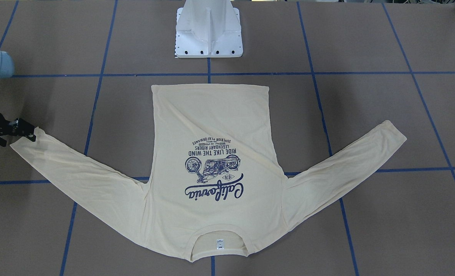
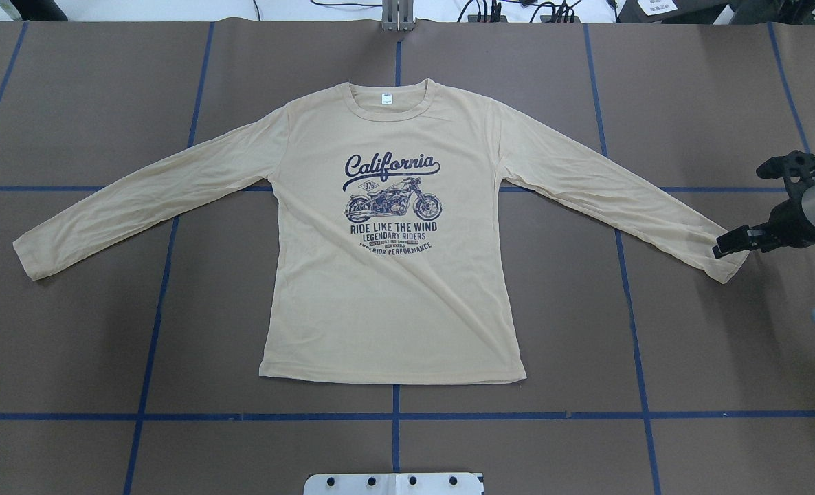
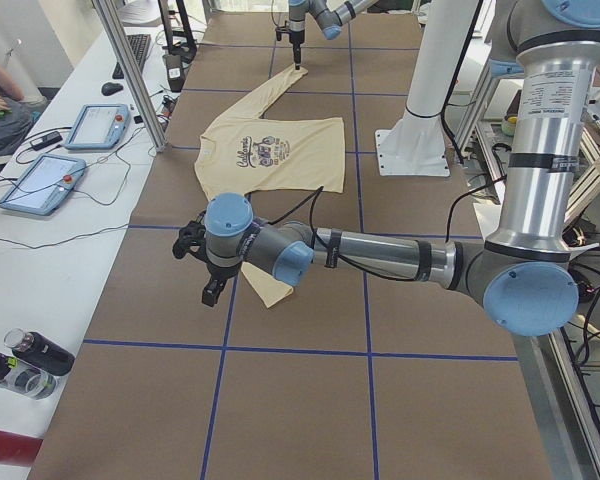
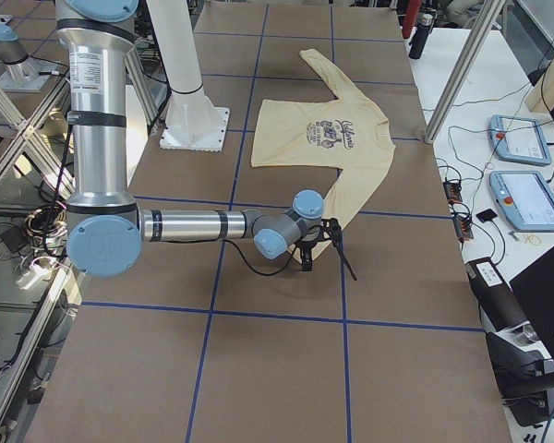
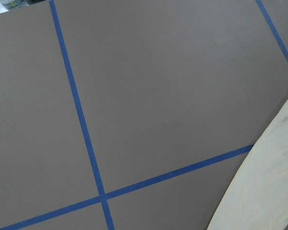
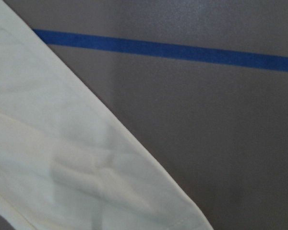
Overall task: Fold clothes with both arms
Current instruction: 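Move the right gripper down to the cuff of the nearer sleeve and grasp it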
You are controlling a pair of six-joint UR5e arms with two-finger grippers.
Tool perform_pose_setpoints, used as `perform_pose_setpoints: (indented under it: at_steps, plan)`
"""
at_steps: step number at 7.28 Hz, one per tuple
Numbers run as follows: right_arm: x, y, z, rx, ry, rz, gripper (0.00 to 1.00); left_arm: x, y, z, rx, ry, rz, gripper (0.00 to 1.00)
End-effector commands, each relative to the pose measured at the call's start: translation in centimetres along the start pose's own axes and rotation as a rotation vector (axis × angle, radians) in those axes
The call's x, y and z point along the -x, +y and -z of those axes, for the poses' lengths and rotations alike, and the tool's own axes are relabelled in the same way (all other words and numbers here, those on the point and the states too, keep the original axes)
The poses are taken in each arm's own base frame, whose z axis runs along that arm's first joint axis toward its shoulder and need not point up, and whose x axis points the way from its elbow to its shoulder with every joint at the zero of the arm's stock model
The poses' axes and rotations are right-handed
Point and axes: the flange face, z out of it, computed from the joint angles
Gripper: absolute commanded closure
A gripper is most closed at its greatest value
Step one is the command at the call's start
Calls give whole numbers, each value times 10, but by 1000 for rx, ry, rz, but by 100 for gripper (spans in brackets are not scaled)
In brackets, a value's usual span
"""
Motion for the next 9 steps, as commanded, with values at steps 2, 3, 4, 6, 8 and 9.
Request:
perform_pose_setpoints:
  at_steps: [2,3,4,6,8,9]
  plan:
    - [1,0,-6,10,3,1,15,0,0,0,0,0,0,0]
    - [4,-4,-5,14,6,-2,24,1,0,0,1,0,1,0]
    - [4,-4,-6,21,9,-8,32,1,0,0,1,0,1,0]
    - [8,-4,-4,26,-6,-4,50,1,1,-1,2,0,2,0]
    - [9,-4,-3,26,-10,-2,72,2,1,-1,3,0,3,0]
    - [12,-4,-1,31,-20,-3,89,2,1,-1,3,0,3,0]
